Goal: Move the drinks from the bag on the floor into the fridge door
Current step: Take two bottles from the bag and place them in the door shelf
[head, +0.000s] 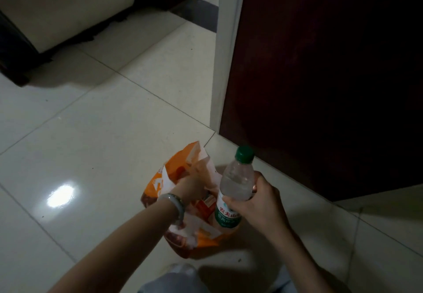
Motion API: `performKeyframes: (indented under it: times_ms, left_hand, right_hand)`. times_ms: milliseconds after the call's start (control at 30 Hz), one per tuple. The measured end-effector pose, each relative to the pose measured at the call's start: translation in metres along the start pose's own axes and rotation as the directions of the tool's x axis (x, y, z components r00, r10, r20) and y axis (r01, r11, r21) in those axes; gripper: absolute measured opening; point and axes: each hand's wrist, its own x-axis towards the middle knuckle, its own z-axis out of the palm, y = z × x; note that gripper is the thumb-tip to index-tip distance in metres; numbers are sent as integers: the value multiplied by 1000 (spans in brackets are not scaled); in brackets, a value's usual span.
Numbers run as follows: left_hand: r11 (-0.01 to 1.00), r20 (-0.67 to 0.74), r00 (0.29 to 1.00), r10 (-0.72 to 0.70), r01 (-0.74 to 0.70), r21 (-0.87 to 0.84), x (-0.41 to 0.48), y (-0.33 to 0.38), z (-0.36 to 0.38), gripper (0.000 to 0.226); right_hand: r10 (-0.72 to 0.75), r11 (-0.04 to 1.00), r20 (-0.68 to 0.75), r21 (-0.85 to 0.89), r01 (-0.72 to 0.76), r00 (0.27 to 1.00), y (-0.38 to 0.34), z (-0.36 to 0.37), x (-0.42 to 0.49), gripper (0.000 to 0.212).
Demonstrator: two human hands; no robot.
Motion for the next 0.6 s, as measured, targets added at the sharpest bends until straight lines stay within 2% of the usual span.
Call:
performKeyframes:
  times_ms: [33,100,133,167,200,267,333,467,600]
  left_hand:
    - [998,-38,999,-7,5,-58,-3,-3,8,33]
    - [1000,-145,989,-15,15,-1,-4,-6,21,40]
    - [999,-149,989,14,-7,45,-2,-6,24,42]
    - [991,-150,986,67,-48,127,-4,-9,28,42]
    - [960,-170,968,185,-140,243,-3,-15,30,42]
    - [835,10,931,365,-332,438,-8,-15,28,52]
    - [655,85,895,438,-383,651,-6,-16,29,63]
    - [621,93,900,426,-365,693,7,-18,37,68]
    - [431,175,865,471,-398,810,19,-9,41,63]
  right_hand:
    - [-4,1000,-2,6,4,1000,0,0,-2,55]
    - [-14,1000,-15,3,14,1000,1,-2,-4,54]
    - [-24,1000,-26,-4,23,999,2,-3,-4,56]
    - [-32,999,-38,-6,32,999,1,-4,-4,59]
    - [-36,999,-46,-5,36,998,2,-5,-3,60]
    - [-38,999,-56,-2,38,998,1,-6,-2,58]
    - [-35,999,-62,0,35,997,2,-7,1,58]
    - [-27,1000,-88,-6,26,996,7,-6,6,59]
    - [-25,1000,-103,10,26,994,9,-5,7,54]
